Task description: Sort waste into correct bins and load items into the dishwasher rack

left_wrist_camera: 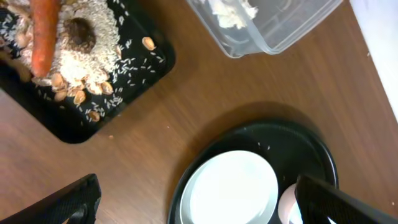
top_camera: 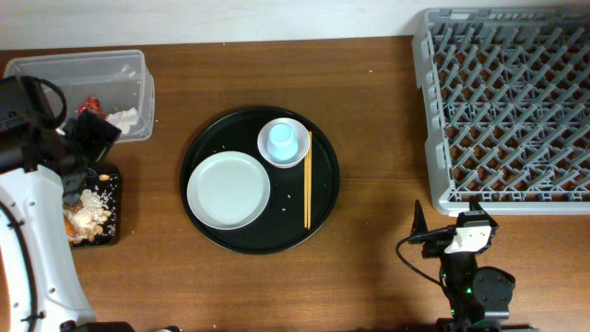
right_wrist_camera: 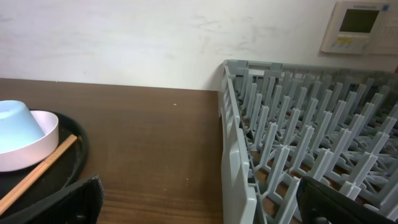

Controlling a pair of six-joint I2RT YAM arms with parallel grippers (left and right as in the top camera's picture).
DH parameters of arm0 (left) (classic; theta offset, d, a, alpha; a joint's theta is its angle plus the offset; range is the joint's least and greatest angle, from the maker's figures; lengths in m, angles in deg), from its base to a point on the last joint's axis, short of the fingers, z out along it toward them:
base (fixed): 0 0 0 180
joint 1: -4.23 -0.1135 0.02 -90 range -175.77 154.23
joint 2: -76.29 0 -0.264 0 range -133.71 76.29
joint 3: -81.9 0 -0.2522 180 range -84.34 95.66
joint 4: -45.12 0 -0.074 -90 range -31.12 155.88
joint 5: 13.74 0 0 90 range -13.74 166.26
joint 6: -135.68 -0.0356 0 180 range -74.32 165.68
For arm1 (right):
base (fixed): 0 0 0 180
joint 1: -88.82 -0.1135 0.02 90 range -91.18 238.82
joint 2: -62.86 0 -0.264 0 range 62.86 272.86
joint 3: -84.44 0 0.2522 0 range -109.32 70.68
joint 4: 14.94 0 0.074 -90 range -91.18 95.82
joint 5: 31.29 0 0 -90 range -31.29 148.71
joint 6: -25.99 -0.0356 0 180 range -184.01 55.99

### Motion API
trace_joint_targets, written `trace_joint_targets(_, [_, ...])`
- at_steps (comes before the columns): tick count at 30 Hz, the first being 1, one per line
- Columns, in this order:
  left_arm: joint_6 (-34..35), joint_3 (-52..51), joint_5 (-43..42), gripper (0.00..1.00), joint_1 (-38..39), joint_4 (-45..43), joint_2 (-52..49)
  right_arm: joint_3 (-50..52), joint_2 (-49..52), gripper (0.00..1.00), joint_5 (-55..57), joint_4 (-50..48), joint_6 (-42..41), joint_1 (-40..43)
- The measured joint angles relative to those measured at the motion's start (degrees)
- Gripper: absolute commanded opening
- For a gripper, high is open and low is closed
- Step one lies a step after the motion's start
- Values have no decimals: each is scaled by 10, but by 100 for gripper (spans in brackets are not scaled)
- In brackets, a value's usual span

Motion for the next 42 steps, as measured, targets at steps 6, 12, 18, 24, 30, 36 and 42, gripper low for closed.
trace_joint_targets(6, [5, 0, 21, 99, 0, 0, 0, 0, 0, 98, 0, 0, 0, 0])
trace_joint_targets(12, [38, -1, 45, 99, -21, -24, 0, 0, 0, 98, -106, -12, -114, 0])
trace_joint_targets(18, [57, -1, 49, 99, -41, -24, 0, 0, 0, 98, -335, -26, -361, 0])
trace_joint_targets(24, [60, -1, 49, 99, -40, -24, 0, 0, 0, 98, -402, -203, -547, 0])
trace_joint_targets(30, [60, -1, 49, 99, -40, -24, 0, -64, 15, 98, -405, -201, -602, 0])
trace_joint_targets(36, [60, -1, 50, 99, -40, -25, 0, -264, 174, 98, -395, -22, -503, 0])
trace_joint_targets(42, [61, -1, 50, 99, -40, -24, 0, -515, 416, 98, -322, 235, -336, -11])
